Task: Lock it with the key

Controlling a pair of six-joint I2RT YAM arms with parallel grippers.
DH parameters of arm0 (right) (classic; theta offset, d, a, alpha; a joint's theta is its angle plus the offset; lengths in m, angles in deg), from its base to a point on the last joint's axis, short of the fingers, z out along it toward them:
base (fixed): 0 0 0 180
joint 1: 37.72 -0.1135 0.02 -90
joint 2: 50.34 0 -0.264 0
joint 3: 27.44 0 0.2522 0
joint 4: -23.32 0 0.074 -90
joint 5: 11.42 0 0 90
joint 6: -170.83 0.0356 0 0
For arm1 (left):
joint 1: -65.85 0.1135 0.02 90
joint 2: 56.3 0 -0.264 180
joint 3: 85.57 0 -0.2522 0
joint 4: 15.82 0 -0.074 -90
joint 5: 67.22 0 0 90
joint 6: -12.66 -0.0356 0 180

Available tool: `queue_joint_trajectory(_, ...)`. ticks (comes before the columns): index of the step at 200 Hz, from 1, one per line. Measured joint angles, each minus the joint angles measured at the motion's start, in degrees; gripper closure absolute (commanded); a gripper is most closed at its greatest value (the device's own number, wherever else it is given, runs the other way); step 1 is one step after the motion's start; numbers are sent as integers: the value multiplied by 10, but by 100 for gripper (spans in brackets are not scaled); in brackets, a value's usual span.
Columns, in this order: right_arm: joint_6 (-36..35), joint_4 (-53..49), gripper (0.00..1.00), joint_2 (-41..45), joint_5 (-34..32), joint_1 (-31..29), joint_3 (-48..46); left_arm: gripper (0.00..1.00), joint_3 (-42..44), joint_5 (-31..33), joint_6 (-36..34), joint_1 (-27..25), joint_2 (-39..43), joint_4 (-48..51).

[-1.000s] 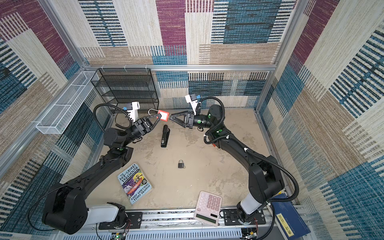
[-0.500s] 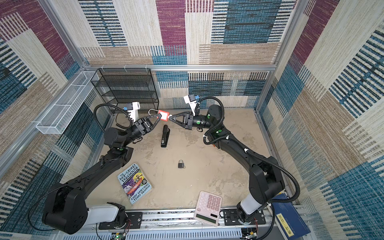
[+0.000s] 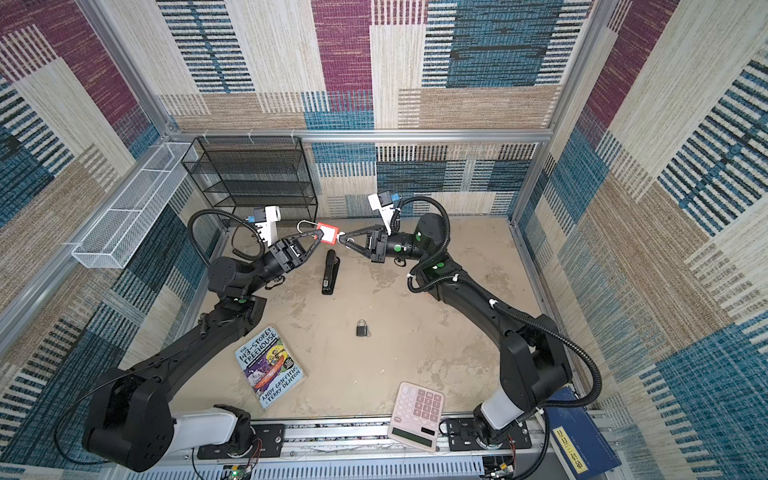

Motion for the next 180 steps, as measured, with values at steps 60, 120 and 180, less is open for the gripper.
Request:
queue_joint_trajectory(60,0,-4,100,10,-10,1,-19,100,19,16,-12,2,9,0)
queue_joint_trajectory(120,3,0,100,19,-15,18,-41,100,19,22,-9,13,5,-7)
queue_joint_trajectory(180,5,-3,100,48,-36,42,-86,100,3,0,-2,15,-19,-16)
